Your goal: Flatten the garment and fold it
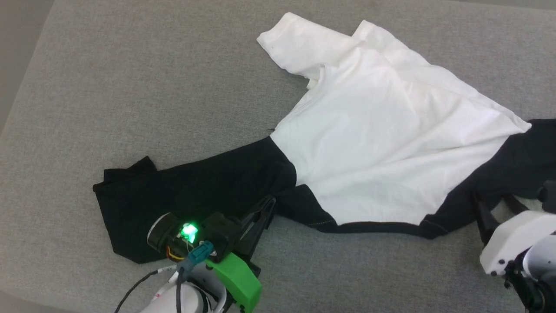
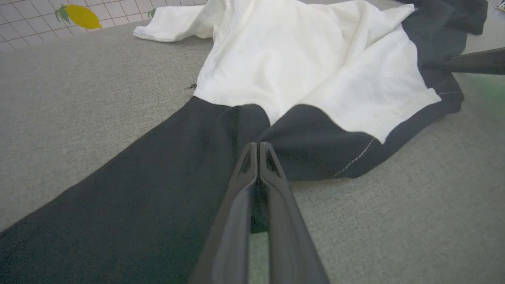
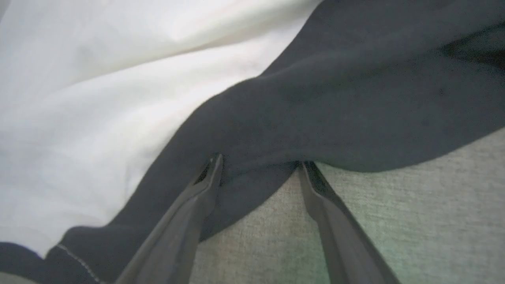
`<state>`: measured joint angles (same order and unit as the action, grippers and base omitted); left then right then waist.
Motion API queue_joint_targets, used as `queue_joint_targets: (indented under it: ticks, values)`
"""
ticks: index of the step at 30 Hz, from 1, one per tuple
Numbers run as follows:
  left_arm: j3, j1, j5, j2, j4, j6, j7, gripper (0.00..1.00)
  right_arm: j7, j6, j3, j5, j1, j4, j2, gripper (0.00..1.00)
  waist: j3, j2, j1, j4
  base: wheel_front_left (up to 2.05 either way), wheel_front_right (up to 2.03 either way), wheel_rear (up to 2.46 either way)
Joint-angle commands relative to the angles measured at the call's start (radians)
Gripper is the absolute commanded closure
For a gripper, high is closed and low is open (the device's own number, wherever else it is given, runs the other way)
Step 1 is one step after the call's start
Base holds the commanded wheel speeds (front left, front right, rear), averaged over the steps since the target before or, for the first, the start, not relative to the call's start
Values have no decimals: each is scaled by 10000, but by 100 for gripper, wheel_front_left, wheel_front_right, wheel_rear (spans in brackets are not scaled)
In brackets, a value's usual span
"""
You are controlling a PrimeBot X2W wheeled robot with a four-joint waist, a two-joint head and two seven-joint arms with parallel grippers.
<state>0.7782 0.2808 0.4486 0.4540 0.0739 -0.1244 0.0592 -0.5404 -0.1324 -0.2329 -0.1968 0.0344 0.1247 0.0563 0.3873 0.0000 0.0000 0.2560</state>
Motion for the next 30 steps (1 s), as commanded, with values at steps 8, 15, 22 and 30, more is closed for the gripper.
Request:
queue_joint_targets:
  ticks: [8,15,22,30]
  values:
    - [-289,237,-118,-101,13,-212,701,100,1394,17,68,-519,573,-596,-60,100,-486,0,0,-396,0,0,0]
    - [-969,374,-124,-268,493,-622,1627,100,2818,17,425,-1064,1057,59,-61,100,-1327,0,0,-1005,0,0,0]
    - [-1498,1115,-277,-210,1403,-739,1698,100,3490,17,873,-861,2186,1337,-61,100,-2154,0,0,-1585,0,0,0]
    - [-2051,2977,-284,3,2058,-578,671,100,2933,17,1427,-203,4344,2226,-14,100,-2647,0,0,-1985,0,0,0]
